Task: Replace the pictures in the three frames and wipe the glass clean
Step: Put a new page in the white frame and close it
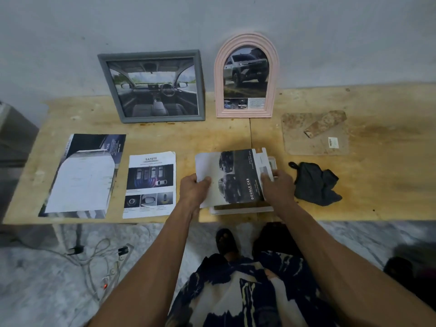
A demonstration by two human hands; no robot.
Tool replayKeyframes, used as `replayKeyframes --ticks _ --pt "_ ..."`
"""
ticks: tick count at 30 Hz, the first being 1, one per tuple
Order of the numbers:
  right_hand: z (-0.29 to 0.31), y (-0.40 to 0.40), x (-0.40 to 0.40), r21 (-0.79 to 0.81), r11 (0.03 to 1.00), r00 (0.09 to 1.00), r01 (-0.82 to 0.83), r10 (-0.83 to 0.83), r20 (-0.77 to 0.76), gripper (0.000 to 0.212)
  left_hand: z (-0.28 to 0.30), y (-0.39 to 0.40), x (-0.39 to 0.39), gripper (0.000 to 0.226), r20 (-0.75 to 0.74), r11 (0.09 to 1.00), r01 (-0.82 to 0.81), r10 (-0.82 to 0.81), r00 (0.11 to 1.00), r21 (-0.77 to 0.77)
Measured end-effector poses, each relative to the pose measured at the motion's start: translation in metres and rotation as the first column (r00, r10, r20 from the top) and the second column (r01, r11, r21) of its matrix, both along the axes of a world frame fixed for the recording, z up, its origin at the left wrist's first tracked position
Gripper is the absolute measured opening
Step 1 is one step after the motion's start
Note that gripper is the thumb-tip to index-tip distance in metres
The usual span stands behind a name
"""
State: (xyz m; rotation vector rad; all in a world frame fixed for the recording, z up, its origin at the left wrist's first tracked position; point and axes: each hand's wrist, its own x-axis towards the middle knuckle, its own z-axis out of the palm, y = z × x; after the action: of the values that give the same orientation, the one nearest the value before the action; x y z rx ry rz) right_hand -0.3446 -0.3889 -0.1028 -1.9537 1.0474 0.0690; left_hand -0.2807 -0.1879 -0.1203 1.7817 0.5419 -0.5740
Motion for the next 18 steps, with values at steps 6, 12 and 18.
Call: replayKeyframes --ticks 6,12,18 --pt "0.018 0.021 0.007 0.113 0.986 0.99 -0.125 0.117 0.072 0.012 0.017 0.041 -0.012 0.022 0.06 0.998 -0.064 0.062 0.996 0.026" --pt "0.031 0.049 0.015 0.09 0.918 0.922 -0.386 0.38 0.08 0.06 0.04 0.081 -0.05 0.022 0.106 0.989 -0.096 0.084 0.991 0.115" --pt "0.035 0.09 0.011 -0.225 0.589 0.62 -0.777 0.778 -0.103 0.045 0.042 0.12 -0.082 0.022 0.021 0.993 0.0 -0.002 1.0 0.117"
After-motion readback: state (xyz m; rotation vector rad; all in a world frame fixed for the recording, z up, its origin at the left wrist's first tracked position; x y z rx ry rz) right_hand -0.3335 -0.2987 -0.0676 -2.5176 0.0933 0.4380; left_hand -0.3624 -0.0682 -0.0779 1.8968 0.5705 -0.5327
